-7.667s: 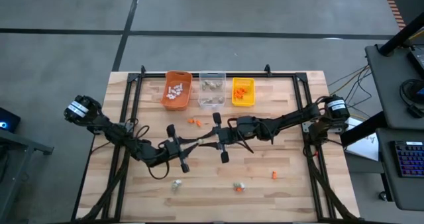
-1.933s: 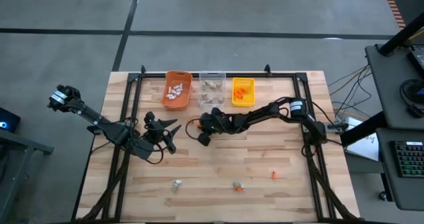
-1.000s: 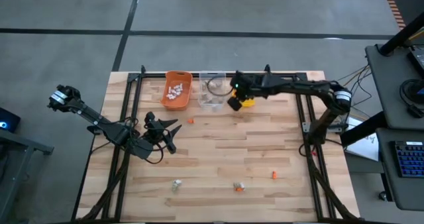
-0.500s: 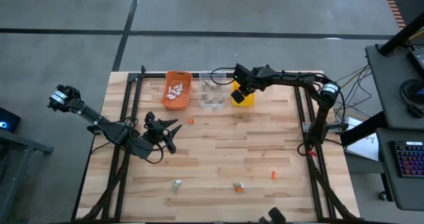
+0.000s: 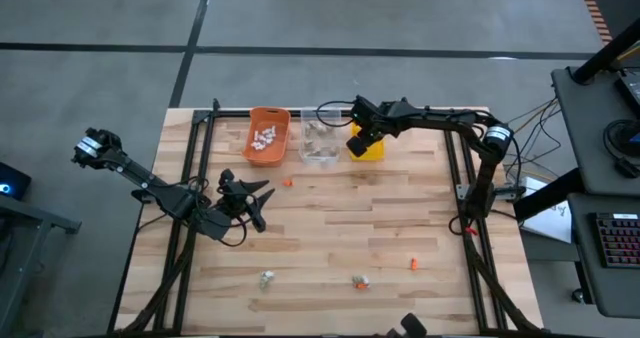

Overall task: Sort Halloween decoration
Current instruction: Put the orange skeleton toy into the yellow bin

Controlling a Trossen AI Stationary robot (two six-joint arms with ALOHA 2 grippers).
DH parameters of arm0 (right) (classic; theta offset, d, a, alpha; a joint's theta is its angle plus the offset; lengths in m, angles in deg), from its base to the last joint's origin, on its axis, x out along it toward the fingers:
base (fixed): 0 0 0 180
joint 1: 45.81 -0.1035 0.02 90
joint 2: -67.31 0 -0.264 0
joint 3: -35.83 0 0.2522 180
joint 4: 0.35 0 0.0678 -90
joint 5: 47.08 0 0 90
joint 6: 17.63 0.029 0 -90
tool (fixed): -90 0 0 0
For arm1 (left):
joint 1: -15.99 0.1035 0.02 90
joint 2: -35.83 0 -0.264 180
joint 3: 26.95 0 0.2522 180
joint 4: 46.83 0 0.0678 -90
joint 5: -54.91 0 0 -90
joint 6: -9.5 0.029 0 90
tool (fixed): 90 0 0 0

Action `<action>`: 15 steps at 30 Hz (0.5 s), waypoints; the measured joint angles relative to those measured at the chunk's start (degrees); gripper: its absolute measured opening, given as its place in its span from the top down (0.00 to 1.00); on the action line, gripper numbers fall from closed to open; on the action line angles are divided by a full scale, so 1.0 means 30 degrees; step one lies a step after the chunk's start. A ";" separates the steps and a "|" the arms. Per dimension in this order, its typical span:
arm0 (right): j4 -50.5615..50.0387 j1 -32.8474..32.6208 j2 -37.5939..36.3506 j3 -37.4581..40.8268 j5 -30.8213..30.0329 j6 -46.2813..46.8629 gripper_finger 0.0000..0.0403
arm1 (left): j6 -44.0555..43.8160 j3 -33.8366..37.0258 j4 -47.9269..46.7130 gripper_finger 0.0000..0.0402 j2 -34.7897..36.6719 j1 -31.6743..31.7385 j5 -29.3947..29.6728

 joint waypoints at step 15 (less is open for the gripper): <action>-0.0262 0.0000 -0.0017 0.0005 0.1187 -0.0136 0.81 | -0.0367 0.0005 -0.0002 0.71 0.0007 0.0000 -0.0376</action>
